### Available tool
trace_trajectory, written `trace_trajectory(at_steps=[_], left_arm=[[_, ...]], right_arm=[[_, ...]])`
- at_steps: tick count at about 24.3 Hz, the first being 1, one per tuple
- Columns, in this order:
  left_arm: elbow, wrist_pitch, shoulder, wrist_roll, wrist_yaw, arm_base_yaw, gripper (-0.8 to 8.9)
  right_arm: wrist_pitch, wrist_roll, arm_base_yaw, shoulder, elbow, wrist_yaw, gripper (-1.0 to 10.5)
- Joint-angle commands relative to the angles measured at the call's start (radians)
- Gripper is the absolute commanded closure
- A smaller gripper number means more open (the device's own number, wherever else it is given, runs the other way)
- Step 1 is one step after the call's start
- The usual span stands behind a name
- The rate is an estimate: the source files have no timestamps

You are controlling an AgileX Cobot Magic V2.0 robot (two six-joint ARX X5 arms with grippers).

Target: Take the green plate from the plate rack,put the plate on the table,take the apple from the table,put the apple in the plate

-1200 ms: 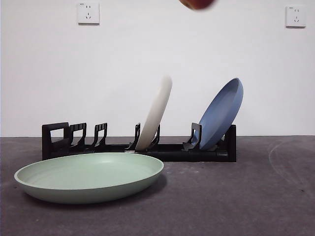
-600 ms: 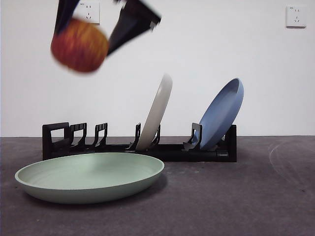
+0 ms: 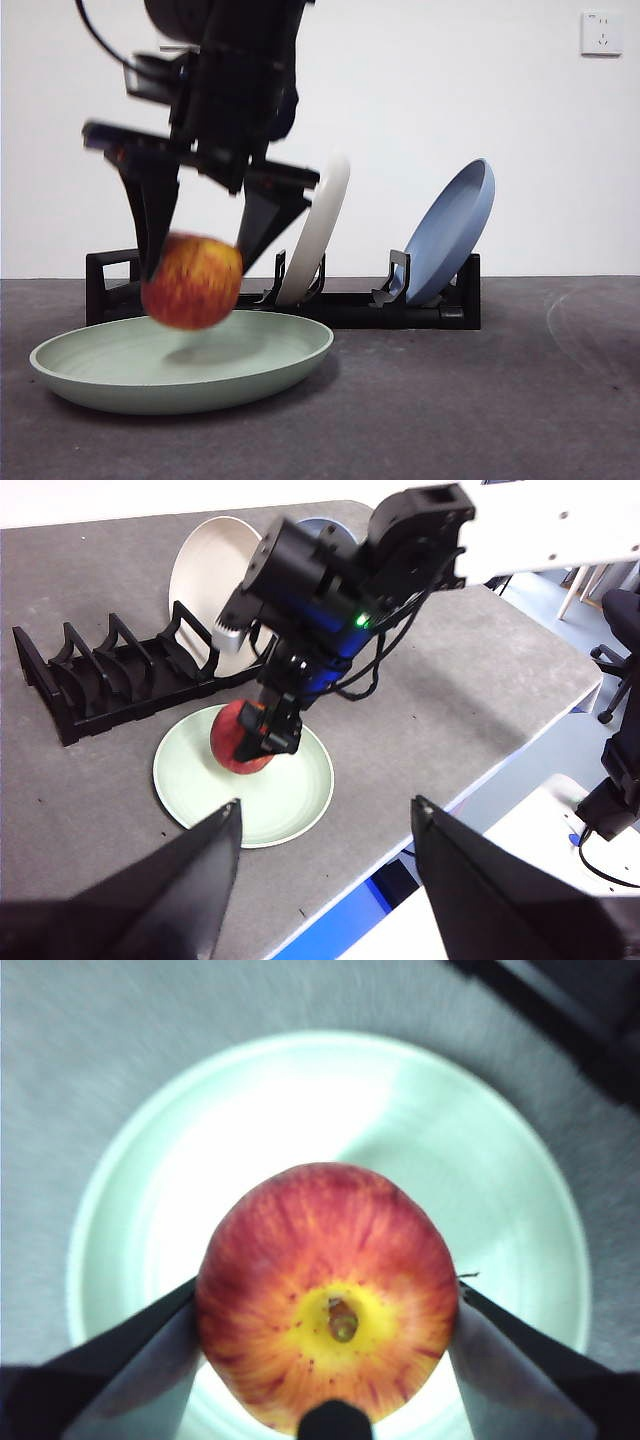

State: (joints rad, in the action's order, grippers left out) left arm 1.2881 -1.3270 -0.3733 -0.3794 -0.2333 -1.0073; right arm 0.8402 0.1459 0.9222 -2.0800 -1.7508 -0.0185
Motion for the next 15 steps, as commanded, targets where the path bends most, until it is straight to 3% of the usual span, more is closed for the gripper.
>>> trace_trajectory(at_steps=[1,15], left_arm=[[-0.002,0.004,0.0,-0.01,-0.002,-0.003,5.3],[-0.002,0.004,0.0,-0.011,0.005,-0.003,5.3]], right_arm=[[0.0,0.006,-0.001,-0.032,0.003,-0.001,9.6],[-0.002,-0.019,-0.008,-0.051,0.003,0.003,9.6]])
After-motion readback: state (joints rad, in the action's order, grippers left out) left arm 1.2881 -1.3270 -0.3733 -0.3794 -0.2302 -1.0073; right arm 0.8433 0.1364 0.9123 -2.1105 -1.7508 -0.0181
